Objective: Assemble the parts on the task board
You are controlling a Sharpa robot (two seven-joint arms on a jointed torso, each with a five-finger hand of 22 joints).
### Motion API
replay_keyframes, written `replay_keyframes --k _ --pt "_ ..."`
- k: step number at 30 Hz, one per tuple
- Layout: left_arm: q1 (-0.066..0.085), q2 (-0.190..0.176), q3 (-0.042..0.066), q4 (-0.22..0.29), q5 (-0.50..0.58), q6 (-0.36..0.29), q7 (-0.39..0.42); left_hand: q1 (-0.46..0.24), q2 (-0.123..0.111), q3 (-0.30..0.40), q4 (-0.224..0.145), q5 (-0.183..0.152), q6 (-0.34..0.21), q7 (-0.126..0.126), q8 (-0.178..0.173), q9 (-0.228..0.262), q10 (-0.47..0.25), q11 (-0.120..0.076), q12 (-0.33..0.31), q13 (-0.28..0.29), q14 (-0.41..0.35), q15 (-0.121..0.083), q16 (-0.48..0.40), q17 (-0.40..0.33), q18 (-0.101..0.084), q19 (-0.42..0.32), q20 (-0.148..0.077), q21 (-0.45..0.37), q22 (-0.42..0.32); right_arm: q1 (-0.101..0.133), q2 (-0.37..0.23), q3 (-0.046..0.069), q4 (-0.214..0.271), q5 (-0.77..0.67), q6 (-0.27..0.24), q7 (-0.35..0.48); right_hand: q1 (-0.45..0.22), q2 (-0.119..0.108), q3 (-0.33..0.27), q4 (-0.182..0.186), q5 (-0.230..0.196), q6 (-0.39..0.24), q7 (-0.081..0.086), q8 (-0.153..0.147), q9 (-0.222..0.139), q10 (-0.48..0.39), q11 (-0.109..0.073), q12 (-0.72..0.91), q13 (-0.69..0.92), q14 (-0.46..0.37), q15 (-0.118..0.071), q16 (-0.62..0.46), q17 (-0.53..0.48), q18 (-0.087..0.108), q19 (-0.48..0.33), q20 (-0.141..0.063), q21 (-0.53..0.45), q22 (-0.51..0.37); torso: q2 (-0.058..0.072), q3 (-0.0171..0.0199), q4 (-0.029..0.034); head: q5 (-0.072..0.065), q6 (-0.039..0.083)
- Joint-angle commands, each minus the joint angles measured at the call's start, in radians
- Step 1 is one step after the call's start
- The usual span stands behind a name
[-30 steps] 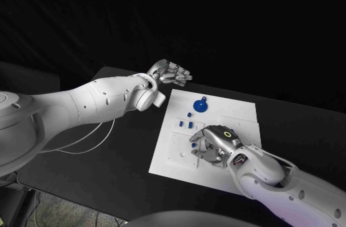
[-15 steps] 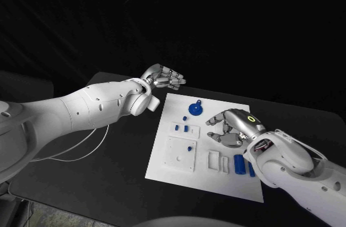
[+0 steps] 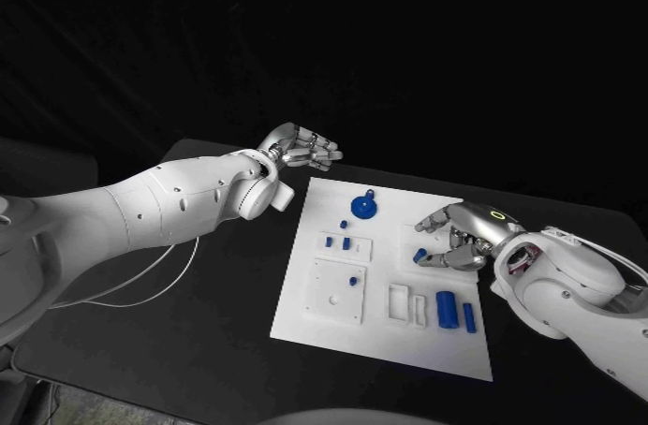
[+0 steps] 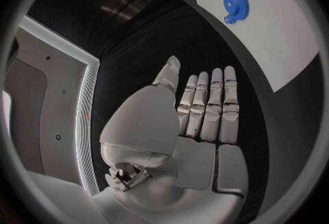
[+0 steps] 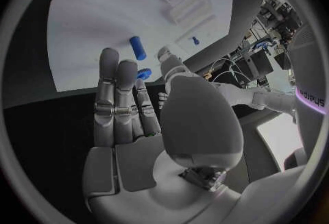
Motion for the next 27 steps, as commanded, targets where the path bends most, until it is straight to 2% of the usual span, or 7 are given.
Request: replay_keyframes --k 1,9,10,12,18,26,27 --pt "-0.001 0.000 0.001 0.002 0.005 0.012 0.009 -0.002 0.004 -0.001 0.003 -0.003 -0.005 -0.002 -0.002 -0.001 -0.010 0.000 -0.001 0.001 -0.008 0.000 -0.001 -0.001 -0.007 -0.004 0.006 0.004 -0.001 0.000 0.001 0.001 -0.004 -0.029 0.115 -0.025 0.012 0.003 0.004 0.009 0.000 -0.011 -0.001 -0.002 -0.002 -0.005 -0.002 0.003 0.000 0.000 0.009 0.002 -0.003 0.006 0.035 0.005 0.002 -0.005 0.001 -0.0009 0.0010 0.002 -0.003" --pt "-0.001 -0.001 0.001 0.001 0.005 0.008 0.008 -0.001 0.003 0.000 0.003 -0.002 -0.004 -0.002 -0.001 -0.001 -0.012 0.000 -0.001 0.001 -0.010 0.001 -0.001 -0.001 -0.007 -0.004 0.006 0.004 -0.001 -0.002 0.015 0.001 -0.022 -0.069 0.128 -0.035 -0.009 0.020 0.065 -0.042 -0.005 0.012 0.001 -0.001 -0.001 0.024 -0.010 0.006 -0.001 0.002 0.003 0.006 -0.011 -0.001 0.036 0.001 0.017 -0.019 0.000 -0.0011 0.0025 0.000 -0.006" --pt "-0.001 -0.001 0.001 0.000 0.005 0.008 0.008 -0.001 0.003 0.000 0.003 -0.002 -0.004 -0.002 -0.001 -0.001 -0.012 0.000 -0.001 0.001 -0.010 0.001 -0.001 -0.001 -0.007 -0.004 0.006 0.004 -0.001 -0.003 0.018 0.001 -0.024 -0.072 0.127 -0.035 -0.031 0.027 0.098 -0.078 -0.024 0.021 0.002 -0.001 -0.001 0.041 -0.014 0.003 -0.001 0.004 0.000 0.006 -0.012 -0.007 0.036 -0.004 0.027 -0.025 0.001 -0.0012 0.0027 -0.001 -0.006" --pt "-0.001 -0.001 0.001 0.000 0.005 0.008 0.008 -0.001 0.003 0.000 0.003 -0.002 -0.004 -0.002 -0.001 -0.001 -0.012 0.000 -0.001 0.001 -0.010 0.001 -0.001 -0.001 -0.007 -0.004 0.006 0.004 -0.001 -0.004 0.021 0.001 -0.025 -0.073 0.127 -0.033 -0.055 0.038 0.137 -0.110 -0.048 0.040 0.003 -0.001 0.000 0.078 -0.023 0.003 -0.001 0.007 -0.005 0.007 -0.012 -0.013 0.036 -0.008 0.037 -0.028 0.000 -0.0009 0.0012 0.000 -0.006" --pt "-0.001 0.000 0.001 -0.001 0.005 0.010 0.008 -0.001 0.003 0.000 0.003 -0.002 -0.004 -0.002 -0.001 -0.001 -0.012 0.000 -0.001 0.001 -0.010 0.001 -0.001 -0.001 -0.007 -0.004 0.006 0.004 -0.001 -0.007 0.027 0.000 -0.024 -0.070 0.114 -0.022 -0.094 0.071 0.178 -0.135 -0.058 0.065 0.011 -0.001 0.000 0.160 -0.045 0.002 -0.001 0.021 -0.017 0.013 -0.005 -0.026 0.037 -0.021 0.063 -0.028 0.000 -0.0006 0.0007 -0.001 -0.005" --pt "-0.001 0.001 0.001 -0.002 0.005 0.010 0.008 -0.001 0.003 0.000 0.003 -0.002 -0.004 -0.002 -0.001 -0.001 -0.012 0.000 -0.001 0.001 -0.010 0.001 -0.001 -0.001 -0.007 -0.004 0.006 0.004 -0.001 -0.009 0.033 -0.001 -0.026 -0.061 0.098 -0.011 -0.125 0.085 0.278 -0.143 -0.065 0.090 0.022 0.001 0.001 0.222 -0.062 -0.003 0.000 0.023 -0.025 0.023 0.007 -0.036 0.035 -0.029 0.084 -0.022 0.001 -0.0002 0.0014 -0.002 -0.005" --pt "-0.001 0.001 0.001 -0.002 0.005 0.010 0.008 -0.001 0.003 0.000 0.003 -0.002 -0.004 -0.002 -0.001 -0.001 -0.012 0.000 -0.001 0.001 -0.010 0.001 -0.001 -0.001 -0.007 -0.004 0.006 0.004 -0.001 -0.009 0.034 -0.001 -0.027 -0.061 0.097 -0.010 -0.133 0.078 0.300 -0.143 -0.065 0.095 0.023 -0.002 0.000 0.230 -0.063 -0.007 -0.001 0.024 -0.028 0.024 0.010 -0.040 0.035 -0.034 0.087 -0.020 0.000 -0.0001 0.0012 -0.003 -0.005"
